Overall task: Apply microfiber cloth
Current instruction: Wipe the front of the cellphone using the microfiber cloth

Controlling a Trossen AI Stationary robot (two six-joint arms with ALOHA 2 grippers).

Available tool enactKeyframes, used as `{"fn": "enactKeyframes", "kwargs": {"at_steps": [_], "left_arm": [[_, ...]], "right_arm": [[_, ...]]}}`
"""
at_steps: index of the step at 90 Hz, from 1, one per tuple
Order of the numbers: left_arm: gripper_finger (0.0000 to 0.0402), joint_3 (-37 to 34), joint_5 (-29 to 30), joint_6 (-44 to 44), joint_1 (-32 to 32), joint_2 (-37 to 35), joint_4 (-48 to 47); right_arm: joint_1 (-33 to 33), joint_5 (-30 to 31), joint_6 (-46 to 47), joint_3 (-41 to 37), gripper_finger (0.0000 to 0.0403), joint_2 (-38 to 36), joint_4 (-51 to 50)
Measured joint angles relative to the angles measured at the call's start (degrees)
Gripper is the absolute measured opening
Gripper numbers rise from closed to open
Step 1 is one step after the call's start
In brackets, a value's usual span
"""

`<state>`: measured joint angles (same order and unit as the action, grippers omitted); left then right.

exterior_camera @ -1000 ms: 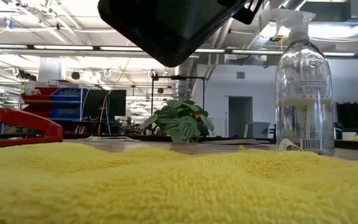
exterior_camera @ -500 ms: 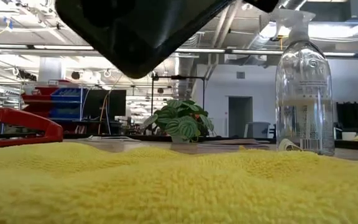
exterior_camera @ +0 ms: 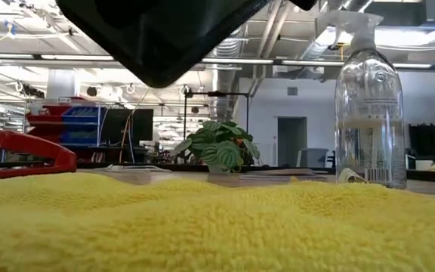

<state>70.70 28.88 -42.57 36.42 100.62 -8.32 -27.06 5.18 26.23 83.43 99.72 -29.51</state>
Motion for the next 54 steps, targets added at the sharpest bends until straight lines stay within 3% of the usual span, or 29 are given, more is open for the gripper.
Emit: {"fn": "enactKeyframes", "kwargs": {"at_steps": [7,31,54], "left_arm": [[0.0018,0.0,0.6,0.0,-0.2,0.0,-0.1],[0.0128,0.1,0.7,1.3,-1.8,-0.4,0.5],[0.0142,0.1,0.1,5.3,-2.4,-0.5,6.4]], "right_arm": [[0.2,-0.5,0.1,1.8,0.0022,0.0,-3.0],[1.0,-1.6,-1.0,3.7,0.0022,0.0,-9.5],[0.9,-3.7,-3.5,5.6,0.0022,3.6,-10.6]]}}
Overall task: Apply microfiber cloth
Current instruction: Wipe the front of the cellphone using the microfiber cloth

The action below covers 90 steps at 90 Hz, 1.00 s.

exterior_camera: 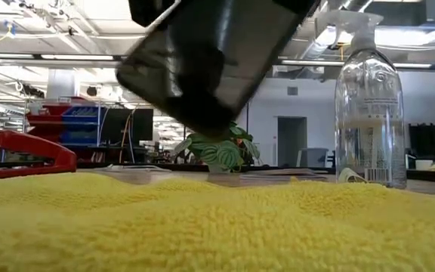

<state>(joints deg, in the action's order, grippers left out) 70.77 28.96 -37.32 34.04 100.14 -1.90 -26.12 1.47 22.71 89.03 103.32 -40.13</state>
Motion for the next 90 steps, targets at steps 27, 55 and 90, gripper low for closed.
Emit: {"fn": "enactKeyframes", "kwargs": {"at_steps": [27,55,90], "left_arm": [[0.0134,0.8,-3.1,0.1,-0.9,0.0,-4.4],[0.0015,0.8,-5.2,-1.8,-1.0,0.1,-6.3],[0.0009,0.7,18.1,-27.7,9.2,-1.4,-20.0]], "right_arm": [[-0.4,0.1,-2.1,4.2,0.0022,3.9,0.4],[0.0,0.0,-2.0,4.2,0.0047,4.0,0.0],[-4.9,1.0,0.8,0.1,0.0255,2.7,2.9]]}}
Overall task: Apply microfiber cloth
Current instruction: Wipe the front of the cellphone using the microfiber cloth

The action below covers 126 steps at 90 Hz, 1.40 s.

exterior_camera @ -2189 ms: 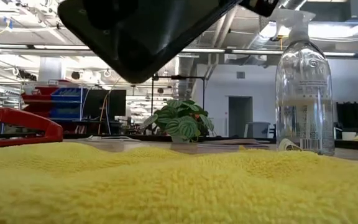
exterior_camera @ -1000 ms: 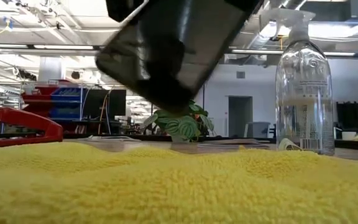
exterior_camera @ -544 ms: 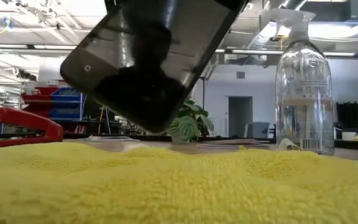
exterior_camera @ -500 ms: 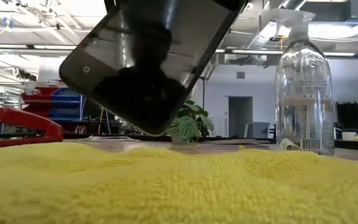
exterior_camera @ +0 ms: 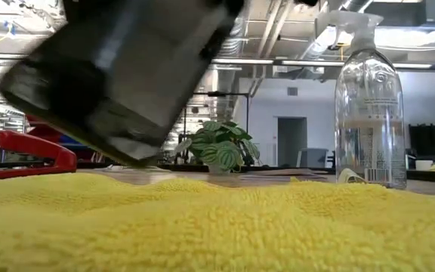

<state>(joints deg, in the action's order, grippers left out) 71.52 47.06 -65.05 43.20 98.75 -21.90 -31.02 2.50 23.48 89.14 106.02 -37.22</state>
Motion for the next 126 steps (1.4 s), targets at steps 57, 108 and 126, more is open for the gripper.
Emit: {"fn": "enactKeyframes", "kwargs": {"at_steps": [57,108,126], "left_arm": [[0.0008,0.0,14.6,-16.8,4.6,2.3,-8.0],[0.0008,-1.3,12.9,-20.3,4.7,7.1,-6.7],[0.0008,-3.8,14.7,-26.1,5.1,7.0,-6.1]], "right_arm": [[-6.6,-1.3,54.3,-22.4,0.0264,1.3,27.4],[-3.1,10.2,68.4,-24.1,0.0093,14.0,60.0],[-3.1,15.3,57.2,-23.6,0.0013,9.2,60.1]]}}
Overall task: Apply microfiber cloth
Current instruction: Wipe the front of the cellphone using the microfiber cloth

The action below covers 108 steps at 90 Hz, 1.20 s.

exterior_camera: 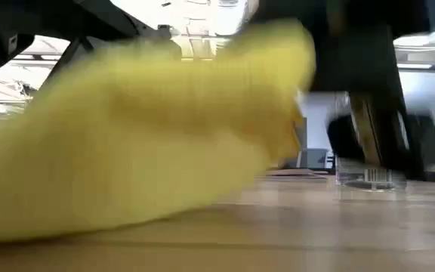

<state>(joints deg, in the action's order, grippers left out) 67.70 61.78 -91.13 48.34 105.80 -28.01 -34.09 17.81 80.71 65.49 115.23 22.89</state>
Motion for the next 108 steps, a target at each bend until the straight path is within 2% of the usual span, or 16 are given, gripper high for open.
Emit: {"fn": "enactKeyframes", "kwargs": {"at_steps": [9,33,57,67,76,108], "left_arm": [[0.0008,0.0,-0.2,0.6,-0.6,0.1,1.1],[0.0008,-0.1,-0.1,3.5,-2.7,0.1,3.7],[0.0008,-0.1,0.2,4.6,-3.9,0.2,4.9],[0.0008,-0.2,0.1,6.7,-4.4,0.2,7.2],[0.0007,-0.2,0.1,9.1,-5.0,0.3,9.3],[0.0007,-0.3,0.1,11.1,-5.3,0.3,11.1]], "right_arm": [[1.4,2.0,-8.8,0.0,0.0005,-1.5,-0.5],[5.3,0.5,-28.1,2.2,0.0002,-0.4,-0.1],[6.0,3.2,-40.0,2.2,0.0001,-0.4,1.9],[6.0,6.0,-42.4,2.2,0.0,-0.4,2.6],[6.3,6.2,-42.5,2.3,0.0,-0.2,1.9],[4.6,4.7,-35.3,2.4,0.0,5.6,-4.4]]}}
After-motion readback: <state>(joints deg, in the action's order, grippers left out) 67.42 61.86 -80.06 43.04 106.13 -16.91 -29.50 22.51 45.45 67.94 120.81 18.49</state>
